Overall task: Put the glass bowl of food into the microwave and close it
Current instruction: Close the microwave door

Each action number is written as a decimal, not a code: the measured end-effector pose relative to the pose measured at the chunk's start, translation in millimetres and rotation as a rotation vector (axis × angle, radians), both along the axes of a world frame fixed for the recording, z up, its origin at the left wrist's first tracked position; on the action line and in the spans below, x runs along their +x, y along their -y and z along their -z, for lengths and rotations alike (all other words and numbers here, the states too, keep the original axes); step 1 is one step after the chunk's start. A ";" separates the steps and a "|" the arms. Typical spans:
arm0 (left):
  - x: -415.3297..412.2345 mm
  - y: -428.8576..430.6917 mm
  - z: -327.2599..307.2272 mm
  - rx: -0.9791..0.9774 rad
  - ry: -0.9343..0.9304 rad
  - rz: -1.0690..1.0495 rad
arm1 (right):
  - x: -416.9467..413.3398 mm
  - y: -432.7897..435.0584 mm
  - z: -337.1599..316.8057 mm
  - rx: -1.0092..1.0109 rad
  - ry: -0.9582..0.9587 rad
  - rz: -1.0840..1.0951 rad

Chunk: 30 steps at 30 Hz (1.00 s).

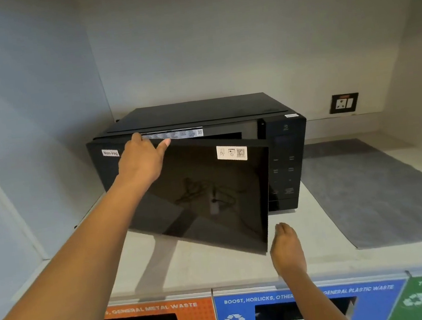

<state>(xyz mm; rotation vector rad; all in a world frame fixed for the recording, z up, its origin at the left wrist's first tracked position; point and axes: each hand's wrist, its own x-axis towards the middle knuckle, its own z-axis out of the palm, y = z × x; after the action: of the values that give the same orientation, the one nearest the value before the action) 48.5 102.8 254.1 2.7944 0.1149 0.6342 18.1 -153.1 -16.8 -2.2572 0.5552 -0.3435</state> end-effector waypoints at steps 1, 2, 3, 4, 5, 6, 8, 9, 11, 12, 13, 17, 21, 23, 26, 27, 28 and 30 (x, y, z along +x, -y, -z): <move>3.2 0.1 3.6 0.011 0.027 0.013 | 0.6 -0.5 1.0 -0.022 -0.007 -0.015; 5.9 -0.1 6.6 0.023 0.051 0.027 | 1.0 -0.2 2.0 -0.053 -0.030 -0.031; 8.2 -1.0 9.1 0.031 0.073 0.040 | 1.8 0.5 2.7 -0.107 -0.050 -0.045; 10.8 -2.0 11.5 0.037 0.096 0.049 | 2.7 1.1 2.9 -0.168 -0.063 -0.054; 13.4 -2.6 14.0 0.039 0.116 0.053 | 3.6 1.2 3.4 -0.206 -0.079 -0.059; 14.4 -2.6 15.3 0.038 0.135 0.051 | 2.9 0.8 2.4 -0.225 -0.093 -0.060; 20.4 -2.4 19.6 0.029 0.169 0.053 | 3.9 -0.7 2.8 -0.251 -0.110 -0.049; 21.5 -0.4 22.0 0.031 0.192 0.052 | 2.9 -0.1 3.0 -0.277 -0.119 -0.055; 25.2 1.0 25.9 0.031 0.237 0.052 | 3.2 -0.4 4.5 -0.308 -0.123 -0.059; 27.3 1.7 27.6 0.033 0.255 0.050 | 3.5 -0.1 4.8 -0.296 -0.118 -0.051; 28.9 2.3 29.3 0.038 0.271 0.048 | 3.0 0.0 4.7 -0.275 -0.115 -0.043; 37.4 4.1 33.2 0.063 0.311 0.035 | 4.0 -0.7 4.4 -0.235 -0.120 -0.034; 45.2 5.8 34.3 0.039 0.328 0.026 | 2.5 -1.3 3.0 -0.205 -0.121 -0.027; 47.1 5.3 35.4 0.043 0.344 0.017 | 2.5 -1.0 2.6 -0.219 -0.120 -0.027; 48.0 5.1 36.1 0.102 0.352 -0.007 | 2.6 -1.2 1.4 -0.248 -0.123 -0.029; 48.2 5.4 34.8 0.108 0.353 -0.010 | 2.5 -1.2 0.7 -0.231 -0.121 -0.025; 48.2 5.9 34.2 0.093 0.355 0.007 | 2.1 -1.6 0.3 -0.208 -0.121 -0.020; 47.7 9.5 34.0 0.048 0.370 0.128 | 1.4 -1.9 -0.4 -0.176 -0.118 -0.017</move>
<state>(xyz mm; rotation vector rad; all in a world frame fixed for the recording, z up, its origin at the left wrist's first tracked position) 96.2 93.4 220.1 2.6472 -0.1535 1.1156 19.5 -151.2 -16.4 -2.4630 0.5864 -0.2601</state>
